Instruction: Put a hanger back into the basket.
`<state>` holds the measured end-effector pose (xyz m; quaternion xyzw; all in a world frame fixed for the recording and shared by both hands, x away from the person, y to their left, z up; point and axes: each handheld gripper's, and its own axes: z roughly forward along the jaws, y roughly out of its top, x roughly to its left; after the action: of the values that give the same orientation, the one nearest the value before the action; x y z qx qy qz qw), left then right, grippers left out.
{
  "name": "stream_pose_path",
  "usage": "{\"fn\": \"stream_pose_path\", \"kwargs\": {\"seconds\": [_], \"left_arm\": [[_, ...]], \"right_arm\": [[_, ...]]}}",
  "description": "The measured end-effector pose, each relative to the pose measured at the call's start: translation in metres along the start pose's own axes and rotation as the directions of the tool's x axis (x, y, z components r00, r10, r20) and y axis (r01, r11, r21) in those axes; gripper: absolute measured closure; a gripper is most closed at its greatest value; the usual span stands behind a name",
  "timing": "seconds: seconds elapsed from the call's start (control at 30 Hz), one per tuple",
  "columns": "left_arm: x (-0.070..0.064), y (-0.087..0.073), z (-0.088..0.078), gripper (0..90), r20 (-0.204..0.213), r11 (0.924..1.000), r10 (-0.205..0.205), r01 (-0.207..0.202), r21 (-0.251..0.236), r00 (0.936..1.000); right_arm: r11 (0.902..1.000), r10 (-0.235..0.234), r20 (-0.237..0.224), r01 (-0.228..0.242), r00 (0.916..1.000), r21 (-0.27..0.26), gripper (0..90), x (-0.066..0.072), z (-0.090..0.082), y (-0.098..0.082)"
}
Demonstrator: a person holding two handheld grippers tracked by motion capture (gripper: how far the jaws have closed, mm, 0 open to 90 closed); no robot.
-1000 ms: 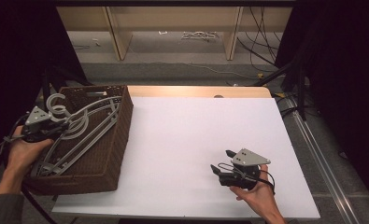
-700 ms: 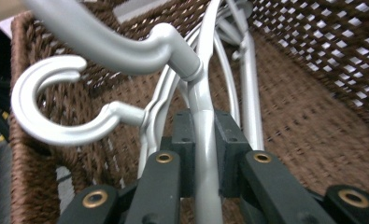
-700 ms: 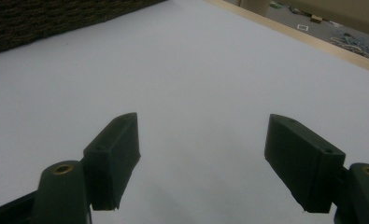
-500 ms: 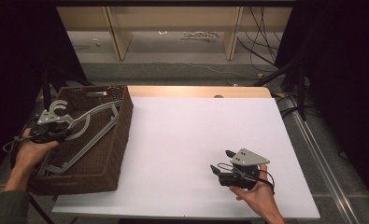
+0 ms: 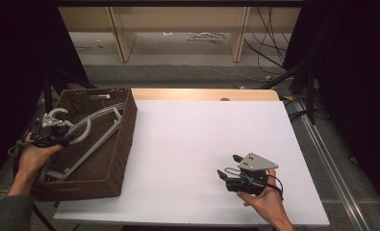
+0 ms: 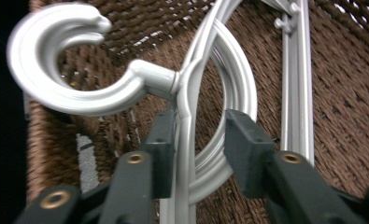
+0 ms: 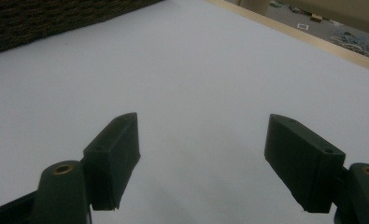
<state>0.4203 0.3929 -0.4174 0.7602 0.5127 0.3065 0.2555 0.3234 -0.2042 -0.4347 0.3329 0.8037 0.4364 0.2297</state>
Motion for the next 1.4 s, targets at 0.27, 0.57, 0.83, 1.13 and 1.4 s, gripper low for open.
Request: {"fn": "stream_pose_path", "kwargs": {"seconds": [0.27,0.57,0.83,1.13,1.4], "left_arm": [[-0.006,0.009,-0.016,54.7,0.026,0.9980,-0.020,0.021,-0.059,0.9995],[-0.019,0.021,-0.029,42.5,0.044,0.9895,-0.071,0.076,-0.123,0.9965],[-0.033,0.031,-0.043,35.3,0.095,0.9741,-0.113,0.129,-0.185,0.9890],[-0.059,0.043,-0.063,30.8,0.159,0.9542,-0.113,0.152,-0.258,0.9807],[-0.091,0.053,-0.078,27.9,0.231,0.9315,-0.090,0.164,-0.325,0.9688]], "right_arm": [[1.0000,0.001,0.002,-0.001,1.0000,-0.002,27.5,0.000,0.000,0.000],[1.0000,-0.001,0.005,0.001,1.0000,-0.007,27.5,0.000,-0.001,0.001],[1.0000,0.001,0.003,-0.001,1.0000,-0.008,27.5,0.000,-0.001,0.001],[0.9999,0.002,0.001,-0.002,1.0000,-0.013,27.4,0.000,-0.002,0.002],[0.9998,0.005,0.004,-0.005,1.0000,-0.021,27.4,0.000,-0.003,0.002]]}}
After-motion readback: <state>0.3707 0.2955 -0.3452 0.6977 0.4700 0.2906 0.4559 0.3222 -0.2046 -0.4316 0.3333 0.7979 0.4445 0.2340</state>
